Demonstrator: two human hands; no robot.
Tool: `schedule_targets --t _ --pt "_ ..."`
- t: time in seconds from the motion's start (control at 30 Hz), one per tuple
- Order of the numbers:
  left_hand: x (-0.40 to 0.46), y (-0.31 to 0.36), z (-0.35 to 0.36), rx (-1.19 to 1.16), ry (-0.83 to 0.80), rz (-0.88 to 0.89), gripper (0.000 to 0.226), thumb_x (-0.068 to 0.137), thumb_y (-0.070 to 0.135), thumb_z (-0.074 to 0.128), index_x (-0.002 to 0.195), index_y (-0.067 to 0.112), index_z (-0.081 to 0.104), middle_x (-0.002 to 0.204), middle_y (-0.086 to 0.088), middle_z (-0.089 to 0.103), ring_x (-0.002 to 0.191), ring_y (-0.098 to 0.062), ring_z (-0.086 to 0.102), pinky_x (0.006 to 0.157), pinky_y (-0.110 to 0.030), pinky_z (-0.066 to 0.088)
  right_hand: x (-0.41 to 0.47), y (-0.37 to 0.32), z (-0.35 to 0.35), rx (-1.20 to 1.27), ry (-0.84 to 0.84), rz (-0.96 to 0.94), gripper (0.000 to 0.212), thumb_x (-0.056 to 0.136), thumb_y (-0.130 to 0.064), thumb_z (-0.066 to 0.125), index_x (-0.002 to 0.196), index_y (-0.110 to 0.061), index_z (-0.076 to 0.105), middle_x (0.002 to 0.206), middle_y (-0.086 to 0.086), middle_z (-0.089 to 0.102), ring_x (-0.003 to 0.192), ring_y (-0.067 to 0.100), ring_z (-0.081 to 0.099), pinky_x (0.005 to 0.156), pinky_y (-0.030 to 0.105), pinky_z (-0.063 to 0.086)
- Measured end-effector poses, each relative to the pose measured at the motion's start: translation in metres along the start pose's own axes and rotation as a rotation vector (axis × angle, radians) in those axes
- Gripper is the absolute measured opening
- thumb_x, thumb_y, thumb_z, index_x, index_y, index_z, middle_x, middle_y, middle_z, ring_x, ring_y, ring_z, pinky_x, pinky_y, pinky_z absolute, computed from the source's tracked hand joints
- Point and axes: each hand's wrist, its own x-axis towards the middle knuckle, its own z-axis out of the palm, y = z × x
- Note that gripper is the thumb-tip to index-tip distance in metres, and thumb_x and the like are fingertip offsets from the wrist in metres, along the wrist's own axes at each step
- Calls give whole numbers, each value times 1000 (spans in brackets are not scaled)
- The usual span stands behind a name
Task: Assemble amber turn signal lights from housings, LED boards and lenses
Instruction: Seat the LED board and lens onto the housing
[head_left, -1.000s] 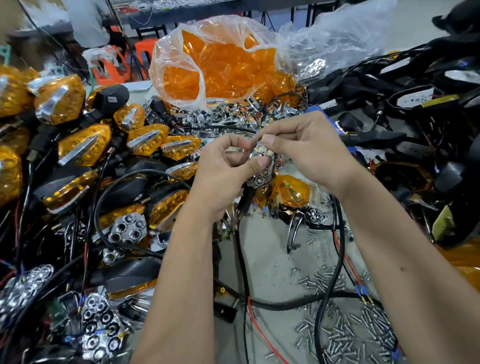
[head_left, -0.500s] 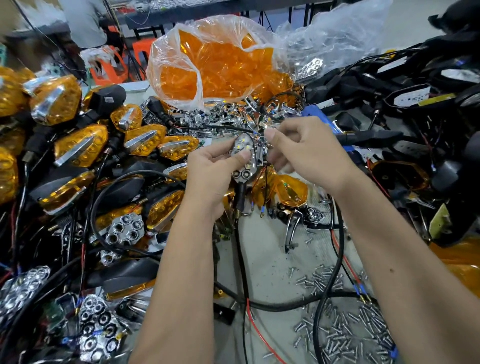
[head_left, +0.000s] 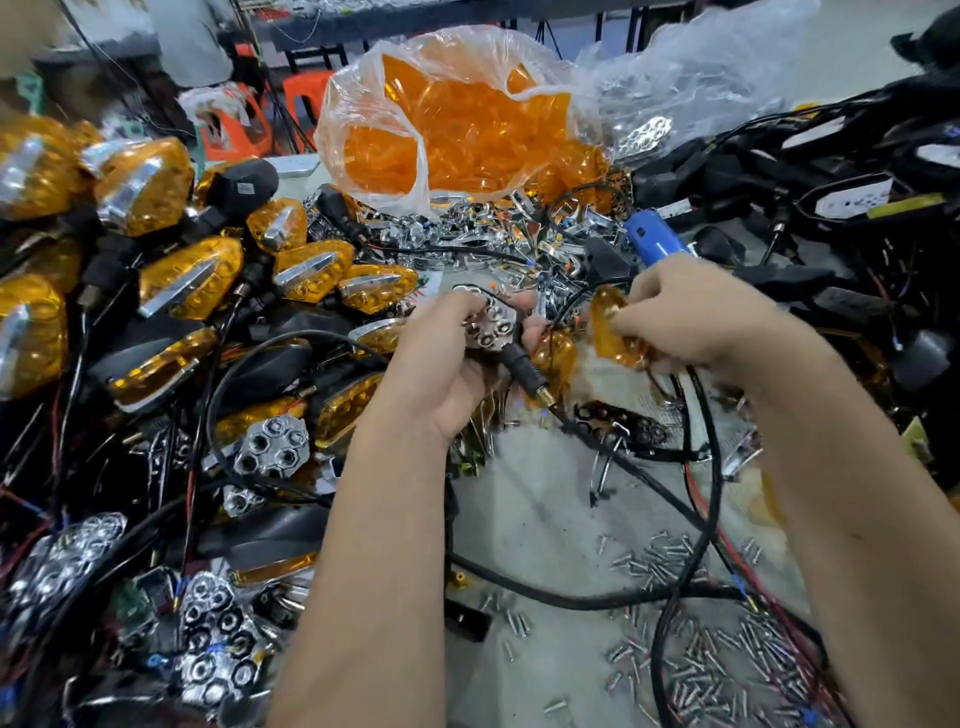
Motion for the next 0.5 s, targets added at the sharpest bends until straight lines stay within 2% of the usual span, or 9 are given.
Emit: schedule_targets --t 0.07,0.13,0.2,0.27,0.37,0.43,0.5 --pt "-2 0 4 13 7 -5 18 103 2 40 111 -7 53 84 -19 69 60 -25 63 54 -31 51 -2 -3 1 317 86 -48 21 86 -5 65 71 -10 51 74 23 63 47 22 64 44 33 48" --pt "-3 -1 5 46 23 11 12 103 -1 41 113 4 45 88 -18 63 57 -24 61 51 -30 50 -5 -11 4 623 84 -118 31 85 3 57 70 -18 40 85 42 60 58 35 69 40 29 36" --pt "-3 -2 5 118 27 14 15 103 -3 40 110 6 50 88 -17 59 56 -24 59 50 -29 49 -7 -21 10 826 44 -156 32 85 6 49 75 -21 35 90 38 65 57 31 63 37 24 27" --pt "-3 -3 6 175 15 -3 19 102 -5 38 108 7 52 83 -14 57 54 -23 56 48 -26 47 -7 -28 19 890 12 -145 27 88 5 49 85 -19 38 91 22 65 56 23 53 36 21 29" --pt "-4 -4 7 212 4 -14 19 102 -6 38 108 6 51 77 -14 57 52 -22 55 45 -25 46 -10 -35 32 865 -47 -144 30 88 3 62 108 -19 53 97 9 67 54 15 58 42 20 37" --pt "-4 -5 7 255 -33 -6 19 102 -7 39 105 4 54 75 -13 59 52 -20 55 45 -24 46 -13 -38 37 874 -101 -180 32 88 8 63 113 -13 63 93 10 71 51 15 65 42 17 43" --pt "-5 -5 7 294 -65 7 21 101 -7 40 101 4 57 73 -11 60 51 -17 55 45 -24 46 -13 -39 39 899 -158 -193 30 92 9 58 109 -13 67 89 12 70 53 21 68 42 18 46"
